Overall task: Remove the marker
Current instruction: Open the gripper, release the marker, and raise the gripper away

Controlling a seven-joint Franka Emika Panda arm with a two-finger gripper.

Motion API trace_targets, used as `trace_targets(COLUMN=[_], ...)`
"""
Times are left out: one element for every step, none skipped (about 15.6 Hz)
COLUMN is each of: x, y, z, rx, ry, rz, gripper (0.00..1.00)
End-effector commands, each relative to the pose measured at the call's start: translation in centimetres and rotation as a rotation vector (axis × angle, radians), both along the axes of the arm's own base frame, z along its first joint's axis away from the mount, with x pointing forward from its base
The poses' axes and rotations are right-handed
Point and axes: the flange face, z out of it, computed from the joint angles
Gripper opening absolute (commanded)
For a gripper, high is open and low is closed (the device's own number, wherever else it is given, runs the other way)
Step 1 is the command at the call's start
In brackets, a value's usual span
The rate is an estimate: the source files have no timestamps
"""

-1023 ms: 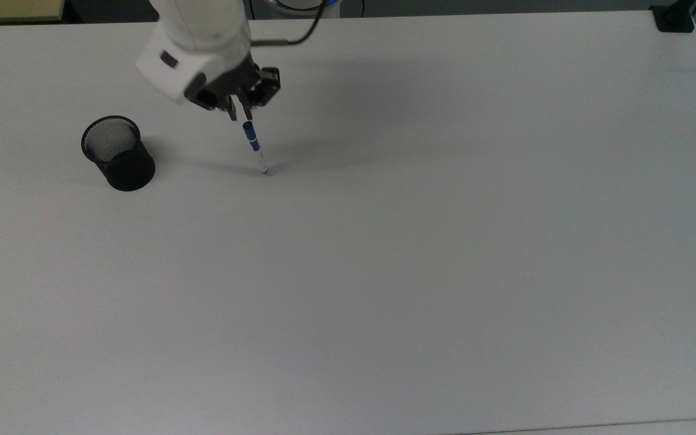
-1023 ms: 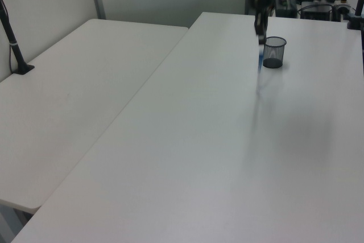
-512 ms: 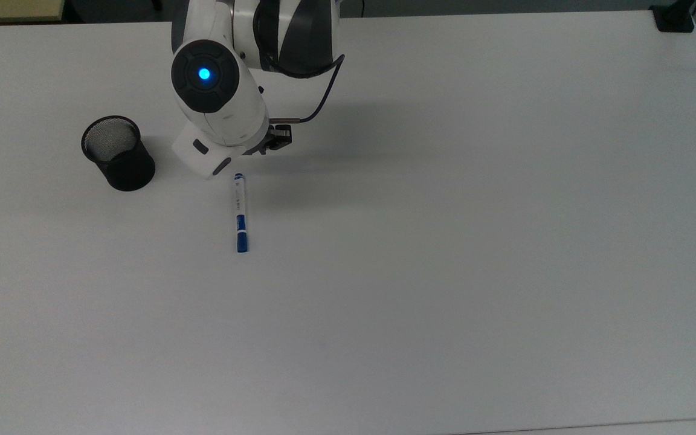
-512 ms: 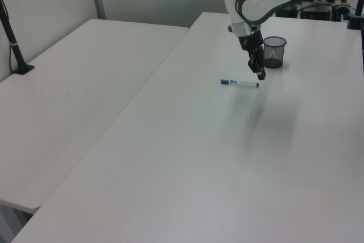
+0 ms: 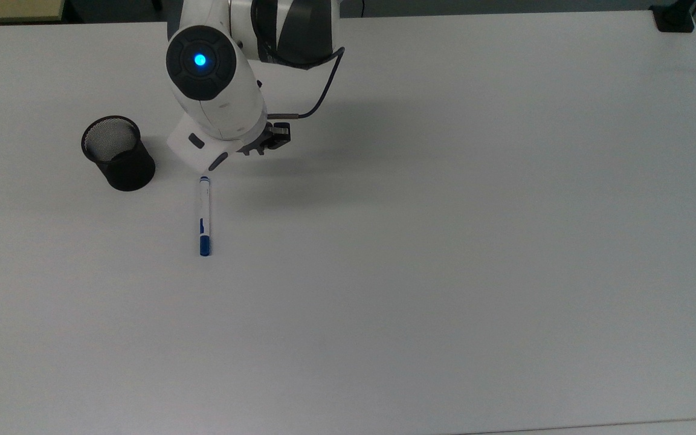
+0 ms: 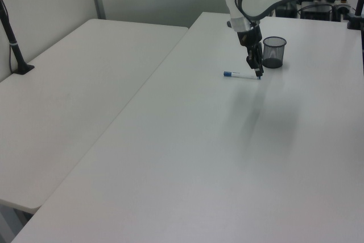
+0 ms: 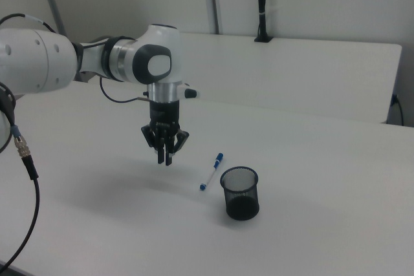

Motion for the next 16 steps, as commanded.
trace_targets(x=[-1.2, -1.6, -2.2, -2.8, -3.4, -4.3, -5.1, -5.7, -6.5, -7.1, -7.8, -8.4, -9.0, -9.3, -9.4, -9.4], y=[0.2, 0.2, 0.3, 0.1, -0.2, -0.4, -0.5, -0.7, -0.9, -0.8, -0.7, -0.6, -0.6, -0.2, 0.2, 0.2], z=[7.1, 8.8, 10.7, 12.7, 14.3, 15.8, 16.9, 18.0, 18.8, 19.4, 20.1, 20.5, 21.0, 20.7, 20.2, 20.2], rx=[0.002, 0.005, 0.006, 0.004, 0.002, 0.0, -0.009, -0.02, -0.028, -0.041, -0.051, -0.054, -0.055, -0.055, -0.056, -0.063], ry=[-0.117, -0.143, -0.168, -0.197, -0.222, -0.239, -0.253, -0.262, -0.252, -0.239, -0.235, -0.229, -0.229, -0.218, -0.209, -0.211], rz=[-0.011, -0.013, -0.018, -0.034, -0.058, -0.086, -0.104, -0.112, -0.118, -0.113, -0.11, -0.111, -0.113, -0.106, -0.099, -0.094], gripper=[0.36, 0.48, 0.71, 0.79, 0.87, 1.0, 1.0, 1.0, 1.0, 1.0, 1.0, 1.0, 1.0, 1.0, 1.0, 1.0])
